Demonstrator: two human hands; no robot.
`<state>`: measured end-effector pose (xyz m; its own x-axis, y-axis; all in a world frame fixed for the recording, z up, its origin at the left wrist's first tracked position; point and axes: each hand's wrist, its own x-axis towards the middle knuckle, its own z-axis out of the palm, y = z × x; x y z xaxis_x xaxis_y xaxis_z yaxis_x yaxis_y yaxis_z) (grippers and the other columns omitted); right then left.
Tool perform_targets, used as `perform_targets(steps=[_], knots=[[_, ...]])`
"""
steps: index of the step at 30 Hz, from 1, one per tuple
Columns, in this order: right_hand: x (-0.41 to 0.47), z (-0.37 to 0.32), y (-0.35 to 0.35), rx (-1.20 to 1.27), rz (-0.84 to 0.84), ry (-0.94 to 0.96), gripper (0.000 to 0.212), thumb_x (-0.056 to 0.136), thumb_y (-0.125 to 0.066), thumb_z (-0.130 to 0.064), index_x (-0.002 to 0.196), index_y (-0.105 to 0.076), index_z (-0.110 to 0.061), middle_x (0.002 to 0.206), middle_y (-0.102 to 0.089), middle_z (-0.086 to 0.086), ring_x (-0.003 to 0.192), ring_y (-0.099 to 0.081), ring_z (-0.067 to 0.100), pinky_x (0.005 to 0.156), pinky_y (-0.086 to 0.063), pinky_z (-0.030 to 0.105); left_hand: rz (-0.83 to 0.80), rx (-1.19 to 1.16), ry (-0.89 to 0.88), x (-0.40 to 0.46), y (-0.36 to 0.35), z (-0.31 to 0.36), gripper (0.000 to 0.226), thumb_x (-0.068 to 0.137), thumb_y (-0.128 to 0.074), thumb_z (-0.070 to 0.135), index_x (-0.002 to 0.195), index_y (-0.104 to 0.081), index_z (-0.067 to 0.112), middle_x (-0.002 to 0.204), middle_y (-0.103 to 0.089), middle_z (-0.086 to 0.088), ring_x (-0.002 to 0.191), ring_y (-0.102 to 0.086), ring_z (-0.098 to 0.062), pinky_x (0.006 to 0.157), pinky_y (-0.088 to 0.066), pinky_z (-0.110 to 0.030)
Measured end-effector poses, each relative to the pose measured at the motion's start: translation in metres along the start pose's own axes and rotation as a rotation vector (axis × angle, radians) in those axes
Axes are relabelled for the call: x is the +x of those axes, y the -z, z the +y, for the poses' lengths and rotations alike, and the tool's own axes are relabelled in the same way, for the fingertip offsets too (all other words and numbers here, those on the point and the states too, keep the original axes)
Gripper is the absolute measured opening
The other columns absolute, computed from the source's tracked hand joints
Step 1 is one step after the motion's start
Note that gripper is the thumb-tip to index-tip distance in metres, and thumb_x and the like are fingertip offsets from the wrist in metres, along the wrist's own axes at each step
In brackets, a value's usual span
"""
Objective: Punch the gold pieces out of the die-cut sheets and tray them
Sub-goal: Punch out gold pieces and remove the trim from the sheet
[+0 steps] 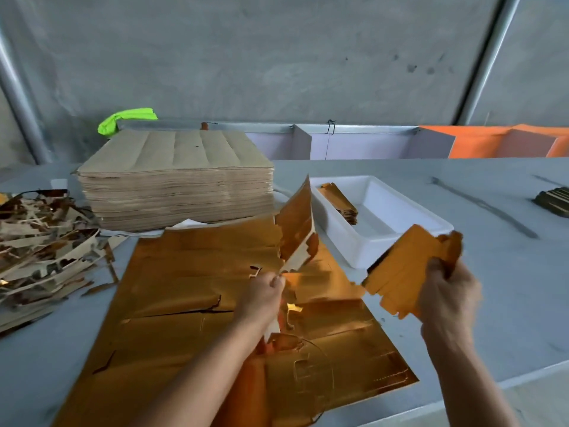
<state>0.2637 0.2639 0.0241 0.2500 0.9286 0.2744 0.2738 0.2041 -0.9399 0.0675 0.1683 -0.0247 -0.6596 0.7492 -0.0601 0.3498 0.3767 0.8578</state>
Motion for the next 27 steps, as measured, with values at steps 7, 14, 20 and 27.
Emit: perform_targets(steps=[7,14,20,27], knots=[[-0.019,0.009,-0.025,-0.324,-0.345,-0.026,0.025,0.097,-0.039,-0.004,0.076,-0.051,-0.003,0.061,-0.044,0.003,0.053,-0.041,0.015,0.046,-0.026,0.025,0.108,-0.494,-0.083,-0.010,0.056,0.033,0.018,0.099,-0.046,0.024,0.099,-0.063,0.018,0.070,-0.055,-0.001,0.060,-0.053,-0.010,0.053,-0.047,-0.015],[-0.020,0.014,-0.017,-0.219,-0.398,-0.149,0.033,0.101,-0.040,-0.015,0.071,-0.052,-0.006,0.058,-0.043,0.004,0.049,-0.041,0.016,0.046,-0.030,0.022,0.347,0.399,-0.400,0.011,0.066,0.032,0.042,0.097,-0.040,0.001,0.137,-0.039,0.014,0.100,-0.061,-0.004,0.061,-0.048,-0.006,0.050,-0.037,-0.016],[-0.018,0.021,-0.018,-0.208,-0.369,-0.217,0.036,0.101,-0.041,-0.015,0.066,-0.048,-0.008,0.058,-0.042,0.004,0.050,-0.041,0.016,0.047,-0.029,0.023,-0.016,0.957,-0.655,0.005,0.000,0.017,0.043,0.096,-0.042,0.042,0.139,-0.041,0.039,0.127,-0.048,-0.011,0.074,-0.052,-0.011,0.060,-0.046,-0.023],[-0.016,0.028,-0.021,-0.199,-0.352,-0.195,0.036,0.100,-0.043,-0.015,0.065,-0.049,-0.009,0.055,-0.041,0.002,0.049,-0.040,0.015,0.047,-0.030,0.024,-0.069,1.199,-0.774,0.016,-0.015,0.011,0.023,0.101,-0.037,0.013,0.107,-0.059,0.006,0.106,-0.059,-0.014,0.089,-0.062,-0.027,0.064,-0.044,-0.033]])
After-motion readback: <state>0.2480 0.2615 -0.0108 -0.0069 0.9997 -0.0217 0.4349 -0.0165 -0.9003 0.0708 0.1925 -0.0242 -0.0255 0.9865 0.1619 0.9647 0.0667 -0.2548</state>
